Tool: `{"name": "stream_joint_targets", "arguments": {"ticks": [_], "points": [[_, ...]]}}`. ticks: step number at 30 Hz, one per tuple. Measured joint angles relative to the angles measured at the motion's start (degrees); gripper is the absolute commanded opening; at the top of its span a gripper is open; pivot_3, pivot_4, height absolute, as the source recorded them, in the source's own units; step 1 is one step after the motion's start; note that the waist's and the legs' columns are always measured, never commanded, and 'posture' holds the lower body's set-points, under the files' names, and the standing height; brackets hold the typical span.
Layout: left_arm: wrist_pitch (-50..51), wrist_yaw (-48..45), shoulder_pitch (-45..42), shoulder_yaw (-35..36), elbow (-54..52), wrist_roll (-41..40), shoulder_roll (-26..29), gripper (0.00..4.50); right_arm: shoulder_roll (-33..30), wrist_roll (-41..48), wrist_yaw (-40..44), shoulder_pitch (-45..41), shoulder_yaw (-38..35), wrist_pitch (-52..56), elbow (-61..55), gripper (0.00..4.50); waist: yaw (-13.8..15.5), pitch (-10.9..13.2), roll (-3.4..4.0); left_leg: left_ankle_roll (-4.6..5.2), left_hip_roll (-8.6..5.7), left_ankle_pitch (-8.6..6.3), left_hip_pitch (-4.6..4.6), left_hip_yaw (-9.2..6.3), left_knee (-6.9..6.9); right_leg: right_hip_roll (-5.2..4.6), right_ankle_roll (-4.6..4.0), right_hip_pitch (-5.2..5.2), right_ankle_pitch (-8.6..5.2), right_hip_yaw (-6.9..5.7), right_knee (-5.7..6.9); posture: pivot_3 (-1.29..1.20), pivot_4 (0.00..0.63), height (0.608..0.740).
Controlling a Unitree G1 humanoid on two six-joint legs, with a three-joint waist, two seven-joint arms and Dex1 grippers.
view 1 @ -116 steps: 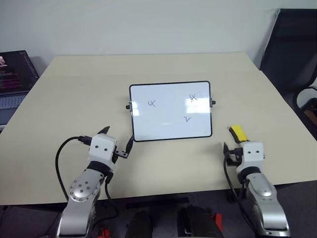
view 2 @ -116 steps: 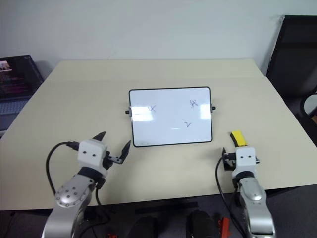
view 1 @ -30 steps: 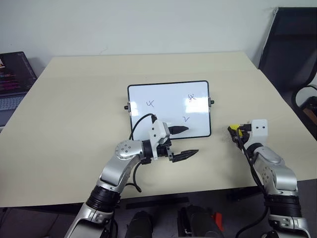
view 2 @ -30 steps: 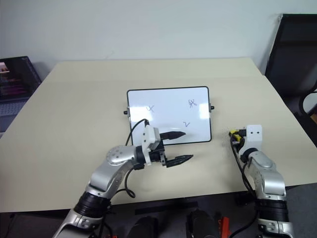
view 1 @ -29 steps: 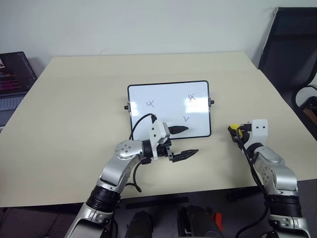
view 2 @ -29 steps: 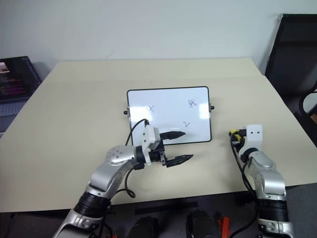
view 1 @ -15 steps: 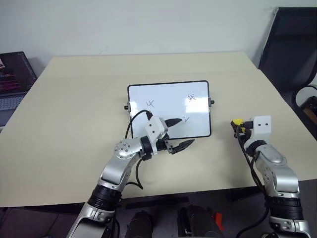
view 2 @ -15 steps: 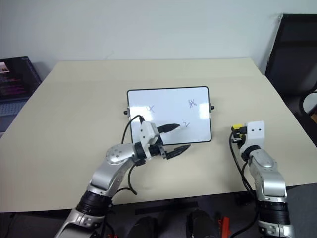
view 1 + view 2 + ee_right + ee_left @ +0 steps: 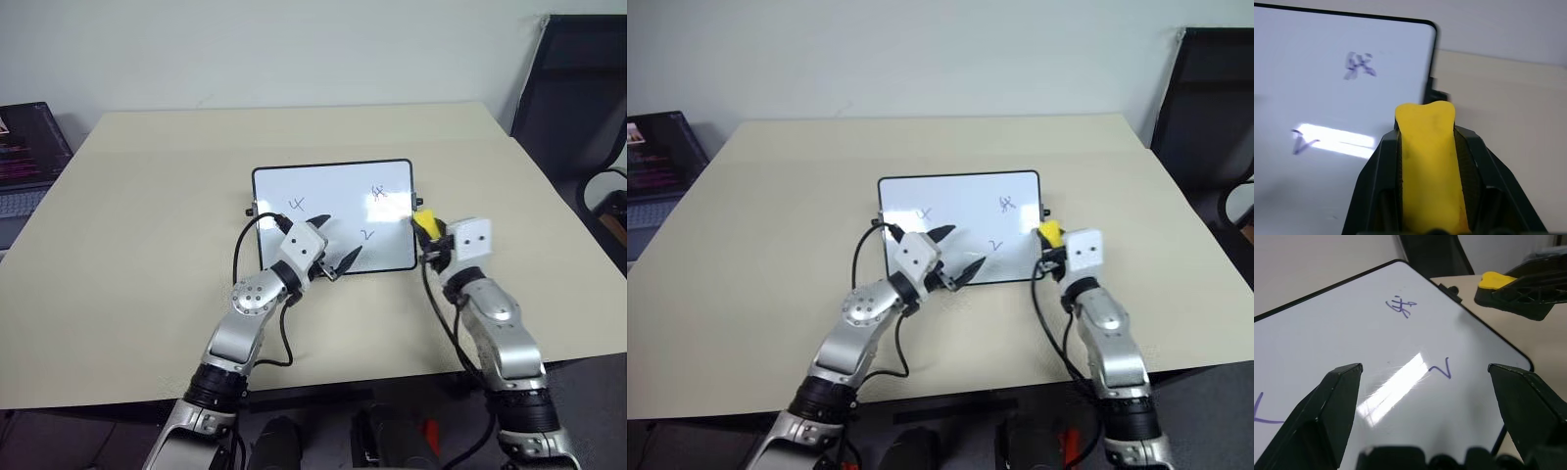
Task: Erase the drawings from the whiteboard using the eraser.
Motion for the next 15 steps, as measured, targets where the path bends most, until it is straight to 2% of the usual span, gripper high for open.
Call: {"name": "stream_joint_targets", "arguments": {"ticks": [8, 15], "points": [[-0.3, 1.3, -0.1, 0.2, 0.5, 0.8, 0.3, 4.50, 3.3, -1.2, 1.7, -12.7, 2.7, -6.9, 11.2, 1.13, 0.1, 0.0, 0.00, 0.00, 0.02, 0.00, -0.03, -0.03, -0.05, 0.00, -0.01, -0.04, 0.01, -0.01, -0.04, 0.00, 0.150, 0.740], [-0.3, 1.7, -0.1, 0.2, 0.6, 1.0, 0.3, 4.50, 4.7, -2.5, 3.5, -17.6, 4.5, -10.5, 19.5, 1.13, 0.1, 0.0, 0.00, 0.00, 0.02, 0.00, -0.04, -0.02, -0.03, 0.00, -0.01, -0.04, 0.02, 0.00, -0.02, 0.00, 0.150, 0.740]]}}
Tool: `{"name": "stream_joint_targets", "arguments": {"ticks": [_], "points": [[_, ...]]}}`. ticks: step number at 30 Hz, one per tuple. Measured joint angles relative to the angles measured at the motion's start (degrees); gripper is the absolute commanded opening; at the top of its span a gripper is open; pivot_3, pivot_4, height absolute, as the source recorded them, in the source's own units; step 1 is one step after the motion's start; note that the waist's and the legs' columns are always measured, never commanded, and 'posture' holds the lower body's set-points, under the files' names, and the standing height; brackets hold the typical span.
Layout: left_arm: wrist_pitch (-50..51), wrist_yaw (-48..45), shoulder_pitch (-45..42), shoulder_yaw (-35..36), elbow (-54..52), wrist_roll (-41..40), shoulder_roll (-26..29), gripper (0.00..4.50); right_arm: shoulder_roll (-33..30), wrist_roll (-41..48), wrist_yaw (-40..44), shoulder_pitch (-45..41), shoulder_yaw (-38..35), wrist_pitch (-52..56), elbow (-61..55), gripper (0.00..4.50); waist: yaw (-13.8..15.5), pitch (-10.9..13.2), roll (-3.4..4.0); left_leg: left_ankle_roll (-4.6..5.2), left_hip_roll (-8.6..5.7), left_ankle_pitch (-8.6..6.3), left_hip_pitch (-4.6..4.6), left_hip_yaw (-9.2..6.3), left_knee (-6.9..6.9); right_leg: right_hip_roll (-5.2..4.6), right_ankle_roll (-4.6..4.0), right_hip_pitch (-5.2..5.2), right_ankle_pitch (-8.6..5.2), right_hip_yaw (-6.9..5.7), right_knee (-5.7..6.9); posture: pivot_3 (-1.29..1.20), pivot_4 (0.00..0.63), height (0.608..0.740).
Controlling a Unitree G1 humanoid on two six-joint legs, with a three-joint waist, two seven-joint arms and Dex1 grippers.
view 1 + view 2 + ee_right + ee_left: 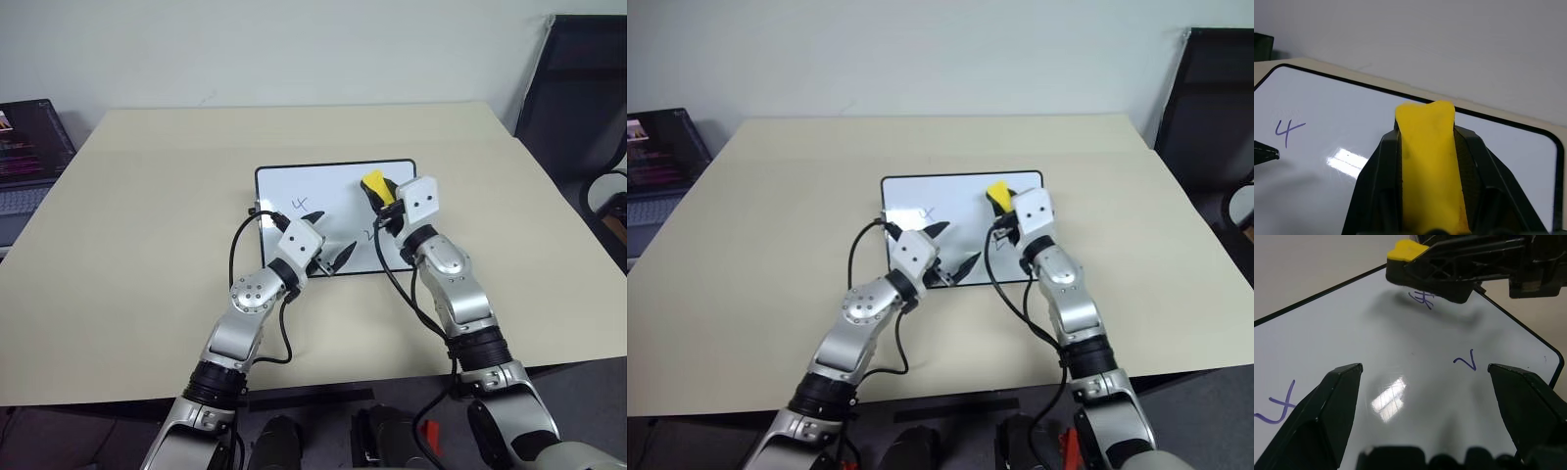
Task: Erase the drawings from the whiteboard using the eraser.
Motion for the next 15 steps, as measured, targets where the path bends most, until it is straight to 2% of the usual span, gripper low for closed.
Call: {"name": "stream_joint_targets", "arguments": {"ticks": [15], "points": [[0.0, 0.8, -0.9, 0.0, 0.0, 0.0, -0.8, 4.50, -1.3, -8.2, -3.5, -0.5, 2.2, 3.1, 1.5, 1.13, 0.0, 0.0, 0.00, 0.00, 0.01, 0.00, 0.02, -0.01, 0.00, -0.01, 0.00, 0.01, 0.00, 0.01, 0.05, 0.00, 0.150, 0.740]]}}
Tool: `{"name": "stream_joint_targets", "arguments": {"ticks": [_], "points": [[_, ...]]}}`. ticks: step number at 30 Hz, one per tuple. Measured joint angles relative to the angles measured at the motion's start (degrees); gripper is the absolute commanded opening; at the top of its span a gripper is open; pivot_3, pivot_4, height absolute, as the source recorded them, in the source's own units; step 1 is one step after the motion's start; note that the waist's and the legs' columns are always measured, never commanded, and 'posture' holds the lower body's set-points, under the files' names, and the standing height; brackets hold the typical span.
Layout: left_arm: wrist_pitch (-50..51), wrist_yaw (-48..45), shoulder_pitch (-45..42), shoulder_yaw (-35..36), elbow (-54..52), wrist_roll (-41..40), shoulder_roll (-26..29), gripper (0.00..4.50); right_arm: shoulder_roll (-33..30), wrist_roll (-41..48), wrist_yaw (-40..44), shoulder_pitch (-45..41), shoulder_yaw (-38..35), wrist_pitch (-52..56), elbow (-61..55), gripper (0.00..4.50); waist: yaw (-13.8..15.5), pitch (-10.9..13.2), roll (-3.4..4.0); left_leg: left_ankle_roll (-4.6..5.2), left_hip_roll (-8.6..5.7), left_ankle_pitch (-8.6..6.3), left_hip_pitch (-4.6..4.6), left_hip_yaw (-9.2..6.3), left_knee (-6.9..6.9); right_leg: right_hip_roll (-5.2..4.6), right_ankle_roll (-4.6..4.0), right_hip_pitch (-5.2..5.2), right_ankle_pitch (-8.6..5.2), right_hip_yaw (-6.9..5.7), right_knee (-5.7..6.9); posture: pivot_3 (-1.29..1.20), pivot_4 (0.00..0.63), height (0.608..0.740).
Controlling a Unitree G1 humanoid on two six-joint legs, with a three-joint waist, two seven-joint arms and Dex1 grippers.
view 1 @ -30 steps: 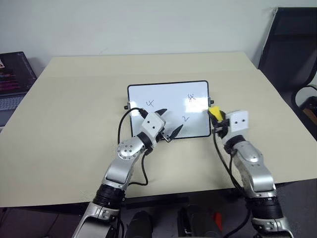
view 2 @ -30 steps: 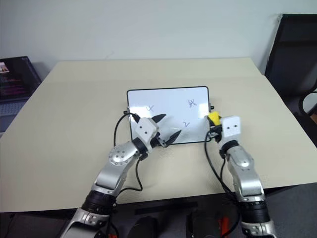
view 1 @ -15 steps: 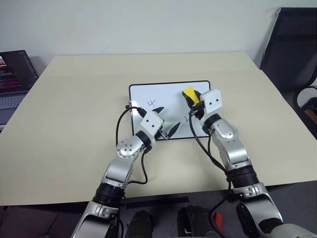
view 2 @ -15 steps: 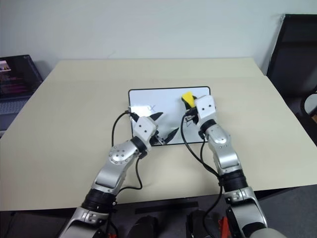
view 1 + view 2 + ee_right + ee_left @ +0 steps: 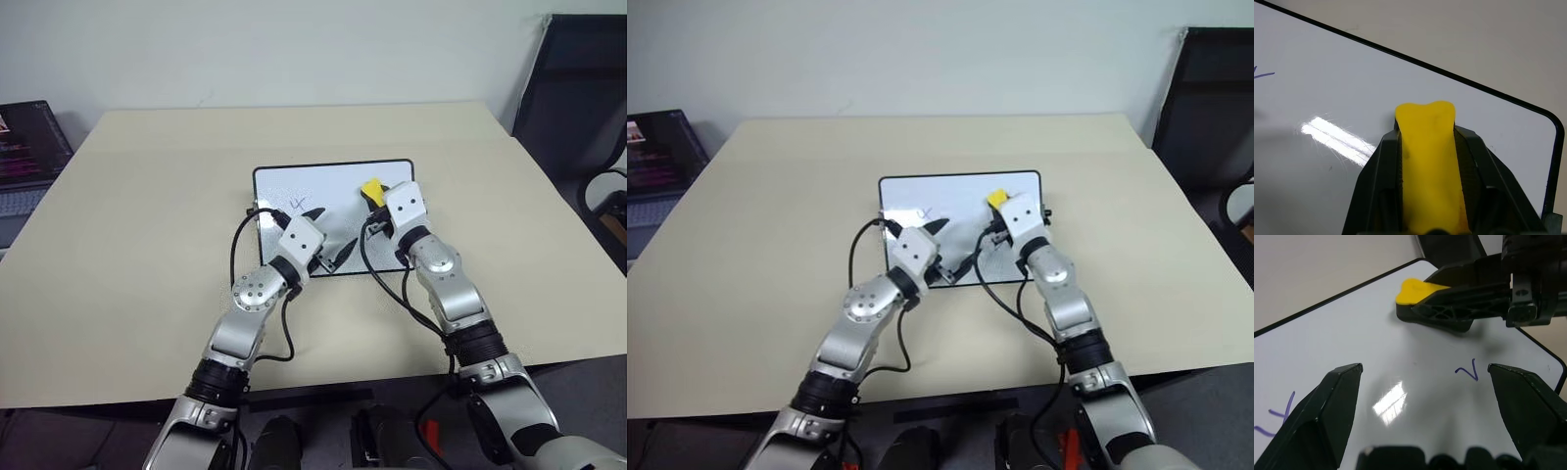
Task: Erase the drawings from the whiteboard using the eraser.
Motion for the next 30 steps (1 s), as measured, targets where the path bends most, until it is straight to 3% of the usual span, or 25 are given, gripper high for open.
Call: {"name": "stream_joint_targets", "arguments": {"ticks": [18, 30], "points": [[-0.1, -0.1, -0.8, -0.1, 1.0, 0.0, -0.8, 4.50, -2.6, -0.1, 2.8, 10.8, 1.5, 6.3, -12.1, 1.13, -0.1, 0.0, 0.00, 0.01, -0.02, 0.01, 0.03, 0.02, 0.06, 0.00, 0.02, 0.06, 0.01, 0.00, 0.06, 0.00, 0.150, 0.740], [-1.0, -0.2, -1.3, -0.1, 2.2, 0.0, -1.0, 4.50, -1.3, -0.1, -0.6, -1.4, -0.1, 2.6, -1.2, 1.13, 0.0, 0.0, 0.00, 0.04, -0.02, 0.03, -0.06, 0.03, -0.03, 0.00, 0.01, -0.02, 0.01, 0.00, -0.11, 0.00, 0.150, 0.740]]}}
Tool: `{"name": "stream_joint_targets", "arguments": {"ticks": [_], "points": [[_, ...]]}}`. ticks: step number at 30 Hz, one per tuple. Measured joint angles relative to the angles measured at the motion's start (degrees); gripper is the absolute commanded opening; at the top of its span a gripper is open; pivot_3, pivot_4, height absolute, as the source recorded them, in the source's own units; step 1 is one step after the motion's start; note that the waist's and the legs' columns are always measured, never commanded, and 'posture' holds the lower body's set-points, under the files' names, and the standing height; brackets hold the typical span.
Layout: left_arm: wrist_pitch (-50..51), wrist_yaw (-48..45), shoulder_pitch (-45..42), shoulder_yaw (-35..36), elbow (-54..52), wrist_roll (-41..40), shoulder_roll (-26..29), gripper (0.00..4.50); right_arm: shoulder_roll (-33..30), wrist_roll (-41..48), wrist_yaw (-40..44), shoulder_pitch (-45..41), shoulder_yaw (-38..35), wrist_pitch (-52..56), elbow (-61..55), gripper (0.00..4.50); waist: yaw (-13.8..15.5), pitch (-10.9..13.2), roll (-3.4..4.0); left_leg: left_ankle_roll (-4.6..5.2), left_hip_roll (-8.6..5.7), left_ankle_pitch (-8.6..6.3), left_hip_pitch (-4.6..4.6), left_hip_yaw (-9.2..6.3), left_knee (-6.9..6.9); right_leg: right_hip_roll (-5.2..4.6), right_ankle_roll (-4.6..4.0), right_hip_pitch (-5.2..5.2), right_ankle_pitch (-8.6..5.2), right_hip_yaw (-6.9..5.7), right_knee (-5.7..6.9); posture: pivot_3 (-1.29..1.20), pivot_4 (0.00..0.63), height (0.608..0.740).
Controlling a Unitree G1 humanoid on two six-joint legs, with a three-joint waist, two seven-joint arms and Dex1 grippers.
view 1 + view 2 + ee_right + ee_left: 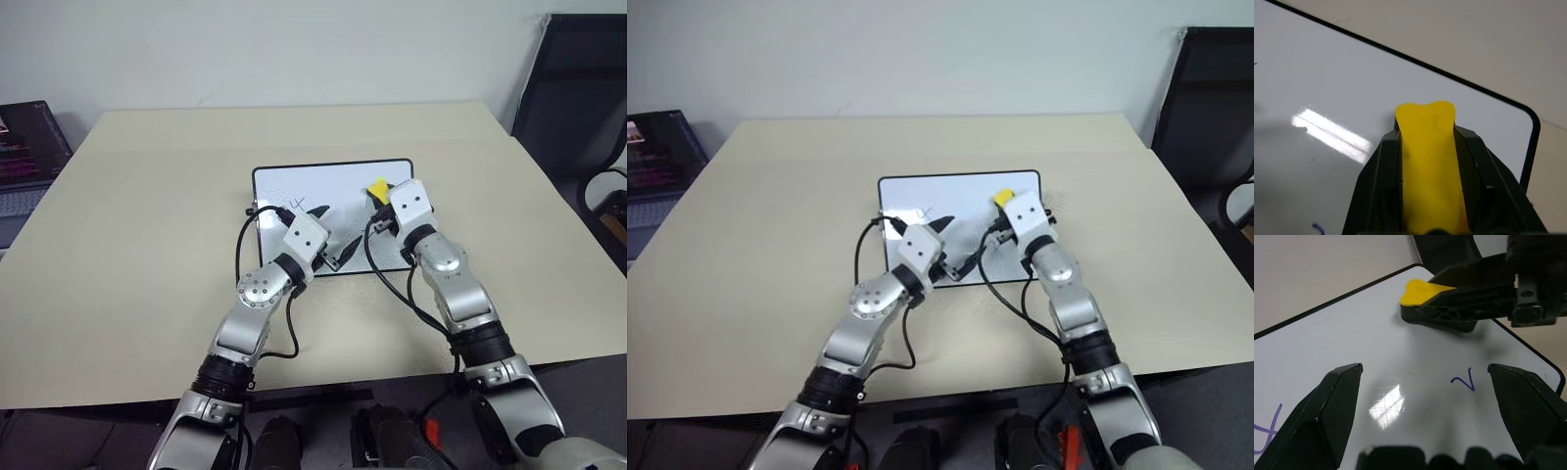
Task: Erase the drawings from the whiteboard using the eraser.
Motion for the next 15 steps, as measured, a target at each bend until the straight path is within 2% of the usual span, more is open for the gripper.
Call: {"name": "stream_joint_targets", "arguments": {"ticks": [7, 15], "points": [[0.0, 0.2, 0.0, 0.0, 0.0, 0.0, 0.0, 4.50, -0.1, -1.2, -0.6, -2.7, 0.2, -0.5, 3.6, 1.13, 0.0, 0.0, 0.00, 0.01, 0.00, 0.00, 0.07, -0.01, 0.04, -0.01, 0.01, 0.02, 0.01, 0.00, 0.12, 0.00, 0.150, 0.740], [0.0, 0.3, 0.1, 0.0, -0.2, 0.0, 0.0, 4.50, -0.7, -1.5, 1.4, -0.8, 0.7, 3.2, -0.2, 1.13, 0.0, 0.0, 0.00, 0.01, 0.00, 0.01, 0.13, 0.00, 0.05, -0.01, 0.01, 0.06, 0.01, 0.00, 0.17, 0.00, 0.150, 0.740]]}}
